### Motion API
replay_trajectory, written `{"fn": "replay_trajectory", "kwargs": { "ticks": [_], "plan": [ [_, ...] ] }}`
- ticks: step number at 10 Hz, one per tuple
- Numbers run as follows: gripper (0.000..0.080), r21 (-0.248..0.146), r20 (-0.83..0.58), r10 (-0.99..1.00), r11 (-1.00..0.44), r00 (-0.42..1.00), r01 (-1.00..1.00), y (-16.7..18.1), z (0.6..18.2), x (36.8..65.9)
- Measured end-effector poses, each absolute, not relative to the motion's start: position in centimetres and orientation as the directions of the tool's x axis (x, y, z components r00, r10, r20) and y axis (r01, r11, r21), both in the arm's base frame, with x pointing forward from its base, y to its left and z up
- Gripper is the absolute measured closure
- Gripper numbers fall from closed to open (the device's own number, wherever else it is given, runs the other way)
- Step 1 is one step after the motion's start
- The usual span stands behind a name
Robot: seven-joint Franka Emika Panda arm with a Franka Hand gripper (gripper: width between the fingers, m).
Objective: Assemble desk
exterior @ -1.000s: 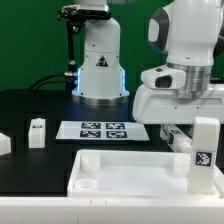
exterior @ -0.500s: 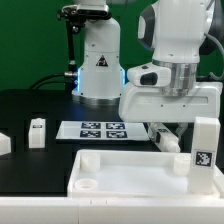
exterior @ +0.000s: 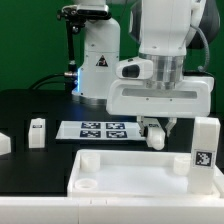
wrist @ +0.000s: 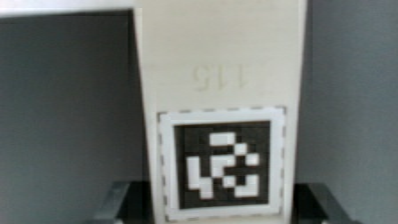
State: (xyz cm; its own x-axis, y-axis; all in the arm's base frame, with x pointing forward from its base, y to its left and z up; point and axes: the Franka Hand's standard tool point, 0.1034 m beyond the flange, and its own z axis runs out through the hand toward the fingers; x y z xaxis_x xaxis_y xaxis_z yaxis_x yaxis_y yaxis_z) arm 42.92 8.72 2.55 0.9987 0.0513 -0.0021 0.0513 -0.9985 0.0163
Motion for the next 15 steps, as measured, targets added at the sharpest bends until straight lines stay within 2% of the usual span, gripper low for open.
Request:
{"fn": "replay_trajectory", "kwargs": {
  "ticks": [5,9,10,12,15],
  "plan": [
    [0.0514,0.013,-0.049,0.366,-0.93,0.929,0.367,9.0,2.5,43.3],
    [0.0514,0.013,-0.049,0.524,-0.851,0.85,0.525,9.0,2.5,43.3],
    [0.0514,0.035,-0.017,0.684,-0.728,0.729,0.685,10.0,2.8,44.0],
    [0.0514,0.11,0.046,0.867,-0.498,0.496,0.86,10.7,2.6,43.9],
    [0.0514,0.126,0.025,0.938,-0.345,0.345,0.93,10.6,2.4,43.5]
  ]
}}
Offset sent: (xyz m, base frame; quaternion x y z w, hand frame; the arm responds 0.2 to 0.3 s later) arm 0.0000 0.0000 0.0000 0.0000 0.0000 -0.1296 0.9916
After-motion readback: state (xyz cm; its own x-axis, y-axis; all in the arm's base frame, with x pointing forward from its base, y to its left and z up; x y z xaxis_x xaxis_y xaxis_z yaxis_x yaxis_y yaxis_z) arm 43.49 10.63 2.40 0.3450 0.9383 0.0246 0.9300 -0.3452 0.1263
